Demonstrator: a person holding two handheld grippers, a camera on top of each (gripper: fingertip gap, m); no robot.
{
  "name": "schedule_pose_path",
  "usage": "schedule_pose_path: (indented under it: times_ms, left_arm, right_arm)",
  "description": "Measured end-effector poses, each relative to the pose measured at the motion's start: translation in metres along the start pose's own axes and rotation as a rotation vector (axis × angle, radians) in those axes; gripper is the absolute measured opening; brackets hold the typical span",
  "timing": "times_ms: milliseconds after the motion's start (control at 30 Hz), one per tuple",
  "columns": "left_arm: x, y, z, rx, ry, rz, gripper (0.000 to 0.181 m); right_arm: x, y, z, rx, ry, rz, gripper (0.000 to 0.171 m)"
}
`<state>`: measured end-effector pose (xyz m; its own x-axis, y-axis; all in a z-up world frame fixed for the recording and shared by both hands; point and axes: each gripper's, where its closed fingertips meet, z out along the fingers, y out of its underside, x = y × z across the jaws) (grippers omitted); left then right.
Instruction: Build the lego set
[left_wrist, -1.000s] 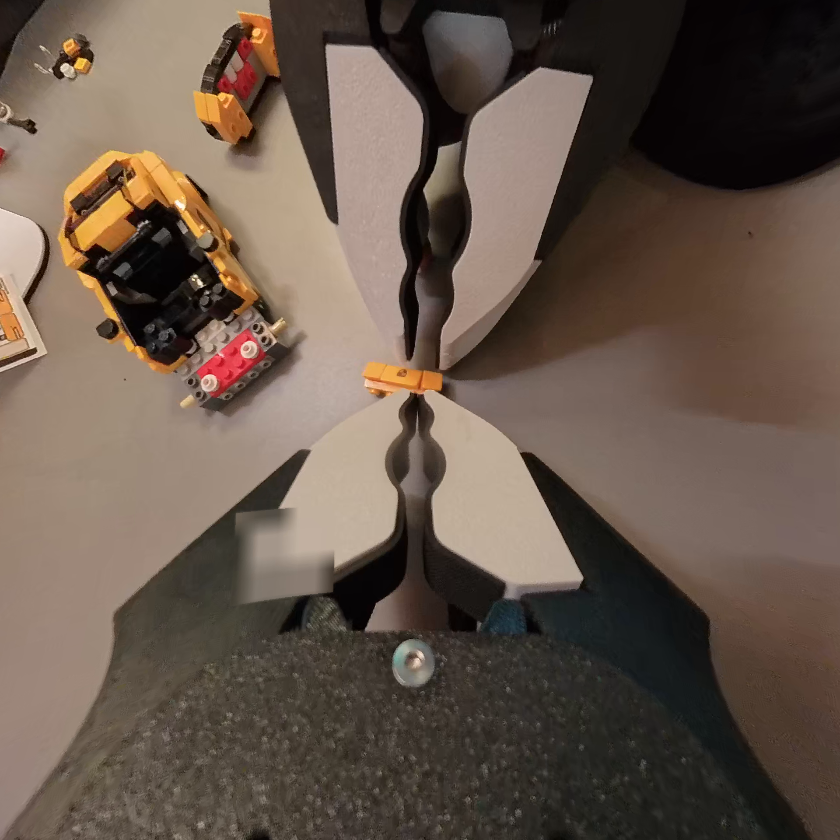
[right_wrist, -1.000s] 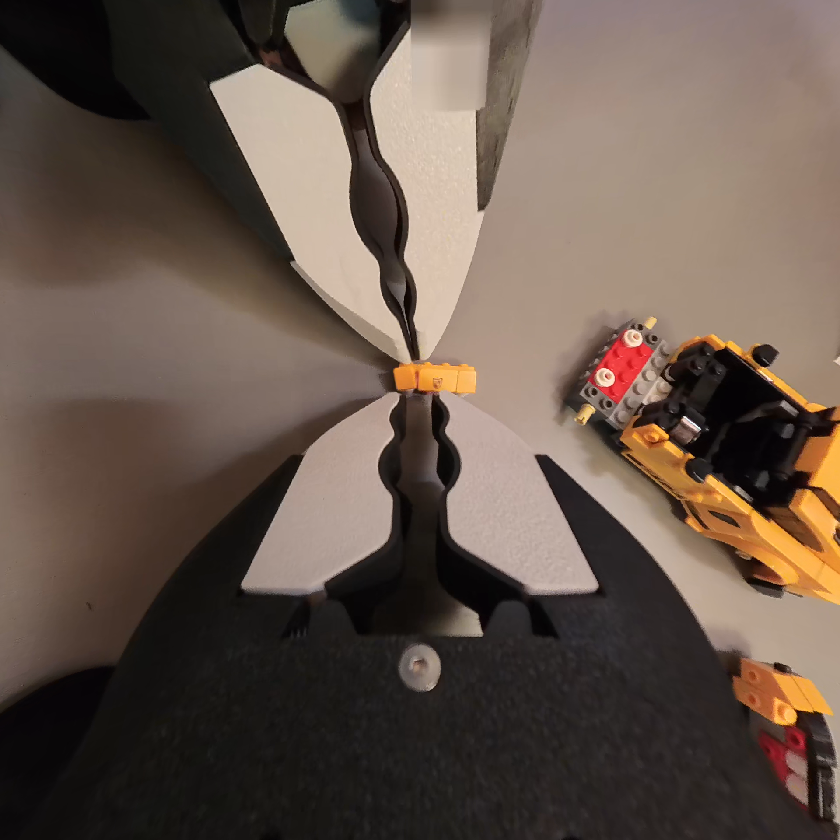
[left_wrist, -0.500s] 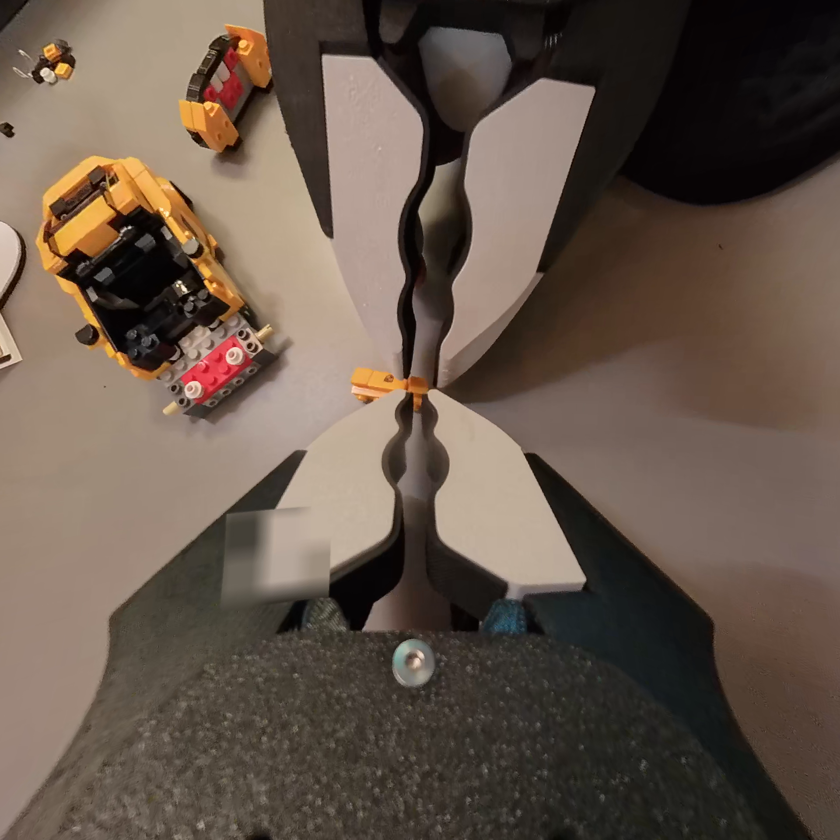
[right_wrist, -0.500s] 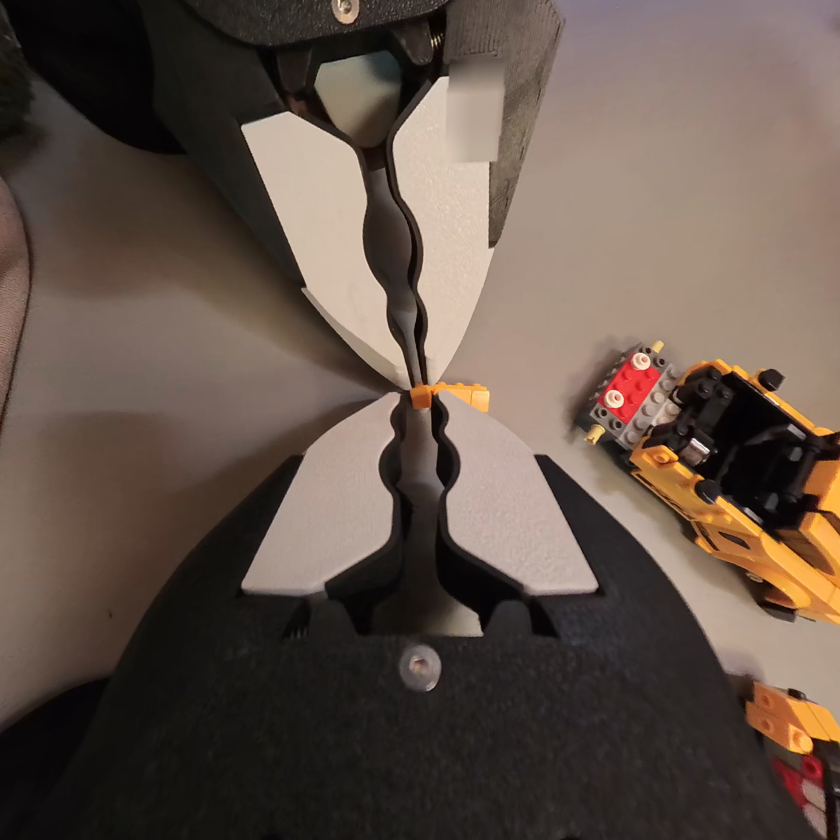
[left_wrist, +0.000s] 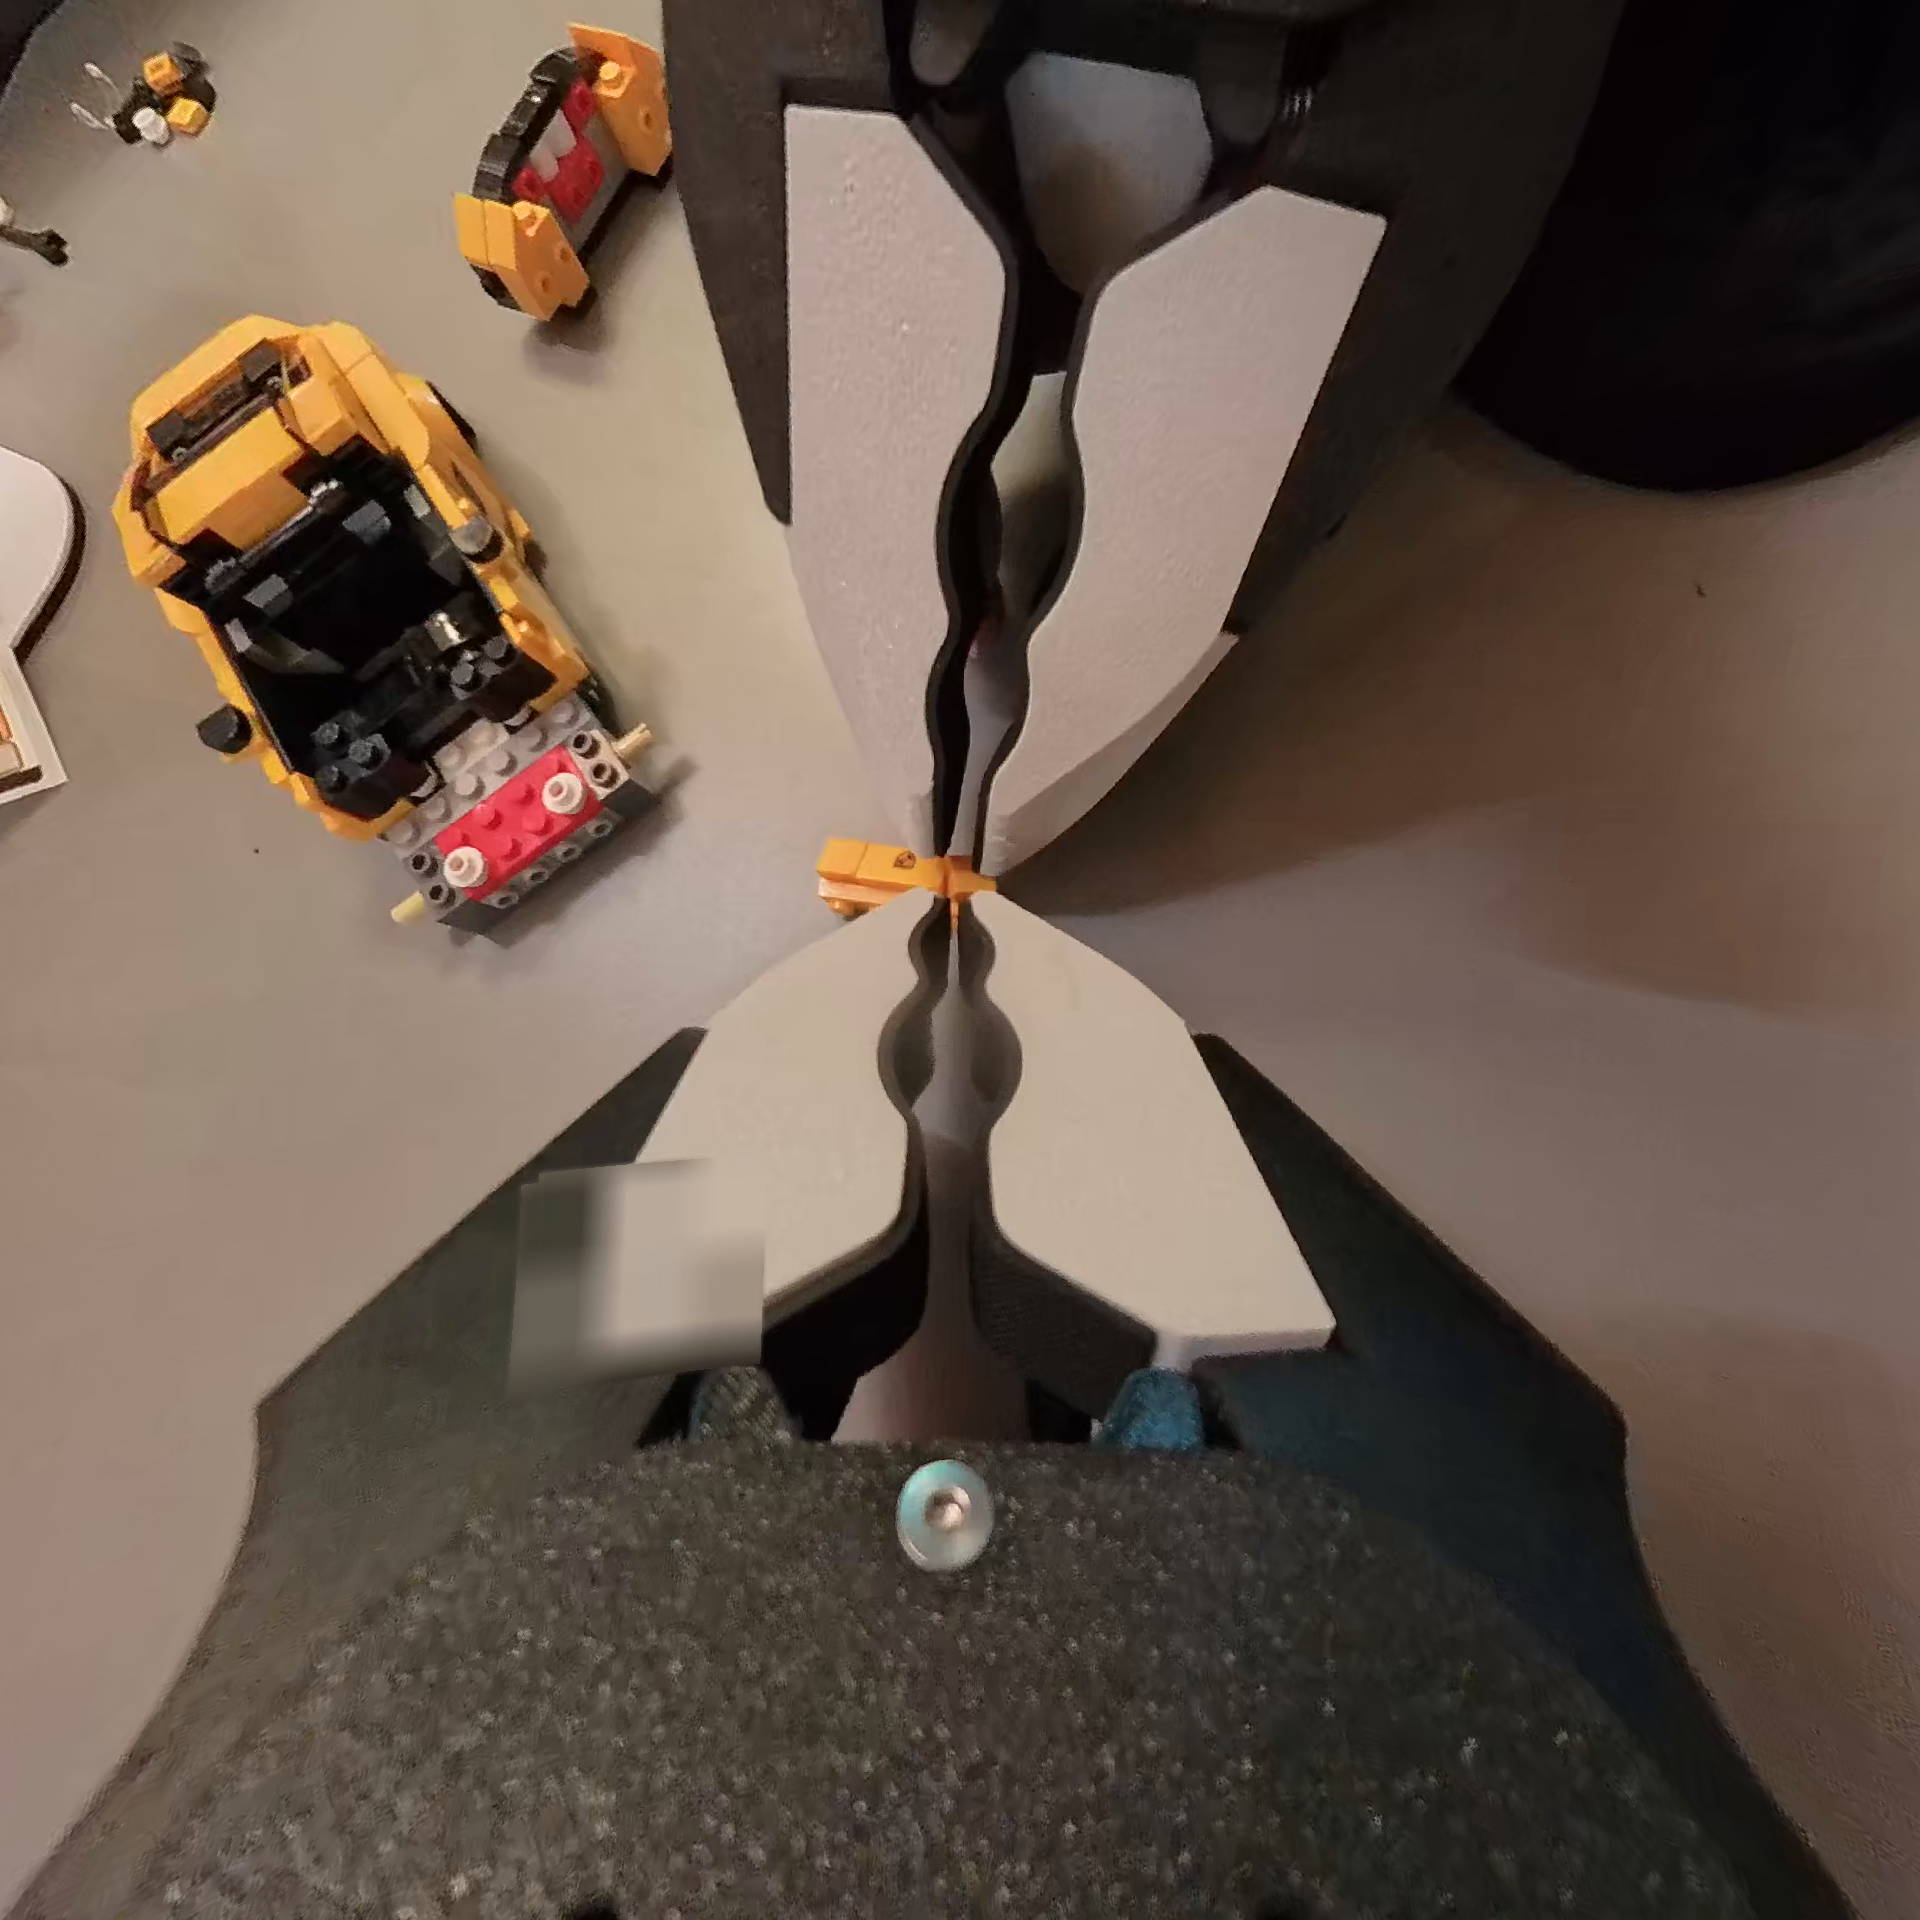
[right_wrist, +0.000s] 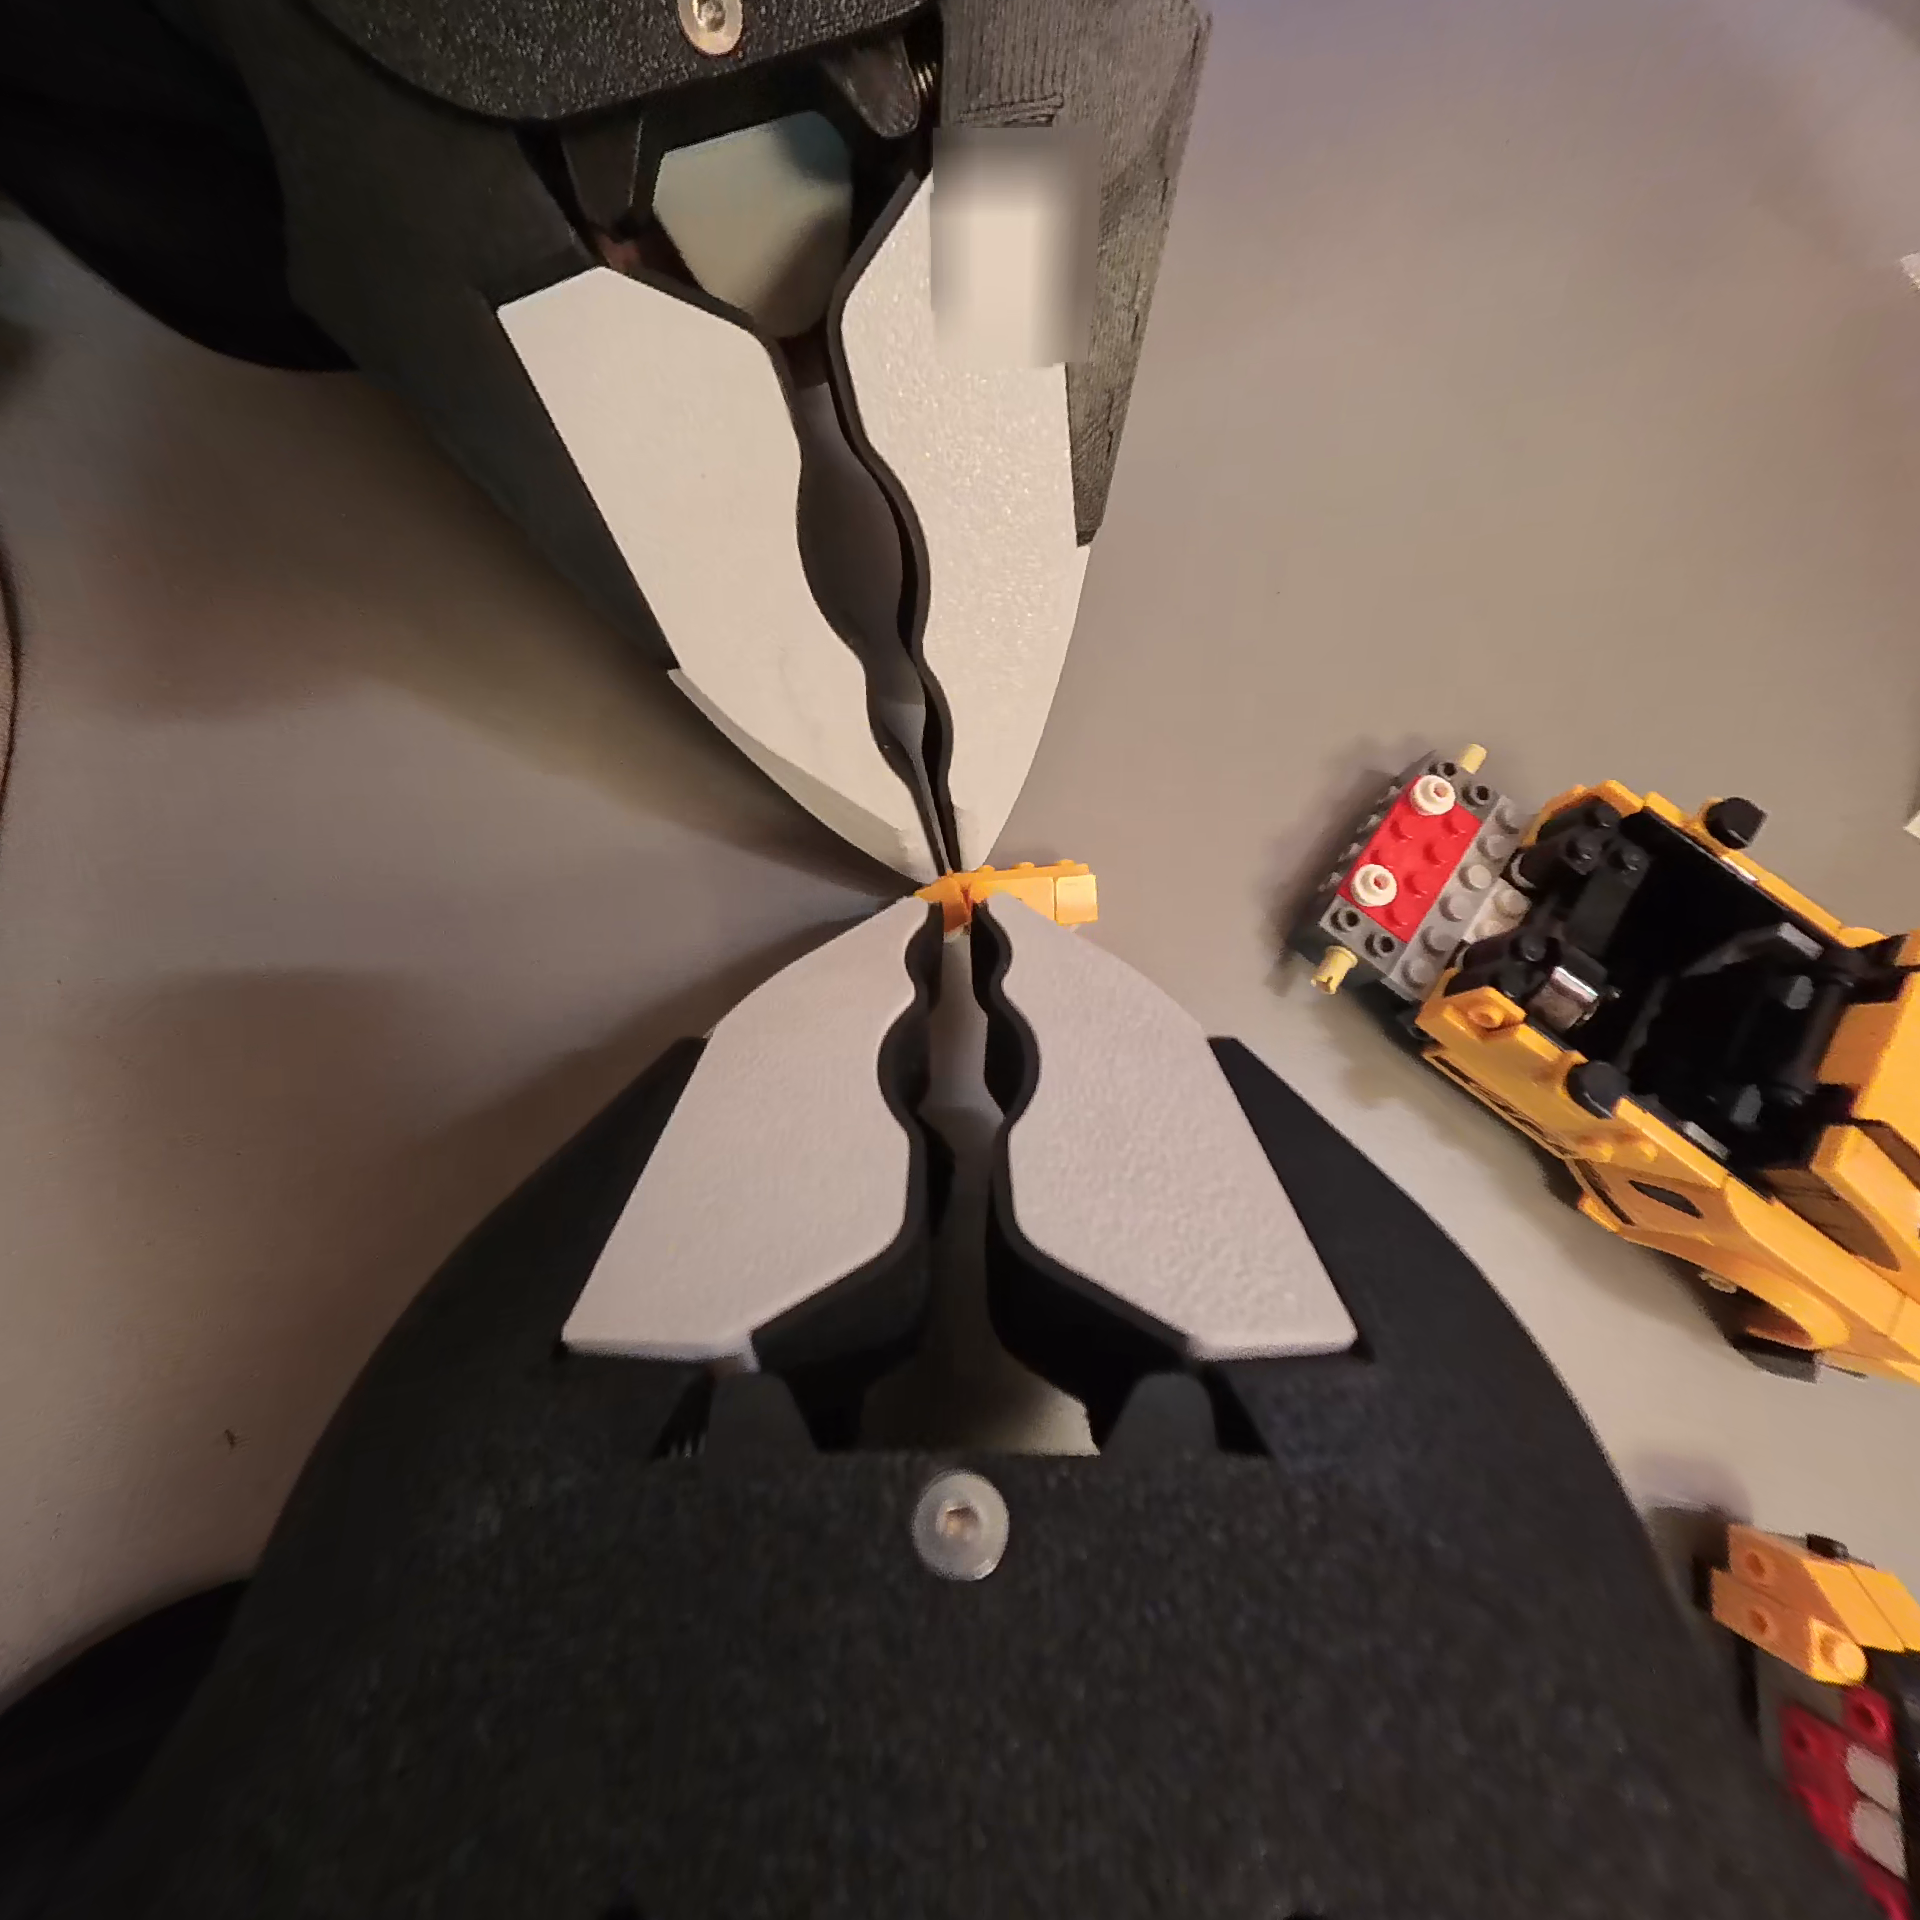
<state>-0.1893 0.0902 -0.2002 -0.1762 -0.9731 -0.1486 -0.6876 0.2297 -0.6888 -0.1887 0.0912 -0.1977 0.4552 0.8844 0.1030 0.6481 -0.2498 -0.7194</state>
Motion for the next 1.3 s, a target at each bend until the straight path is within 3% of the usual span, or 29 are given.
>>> schedule_pose_path:
  times_ms: [500, 767, 1300]
  left_arm:
    - [-0.0054, -0.0007, -0.0012, 0.013, -0.018, -0.034, 0.001]
    - [0.0014, -0.0046, -0.0031, 0.035, 0.024, -0.022, 0.016]
    - [0.0003, -0.0013, 0.0006, 0.014, 0.003, -0.016, 0.016]
  right_arm:
    - [0.0032, 0.0001, 0.0002, 0.001, 0.010, 0.020, 0.005]
    - [0.0034, 0.0003, 0.0002, 0.000, 0.011, 0.021, 0.004]
    - [0.0039, 0.0006, 0.0003, 0.001, 0.012, 0.023, 0.005]
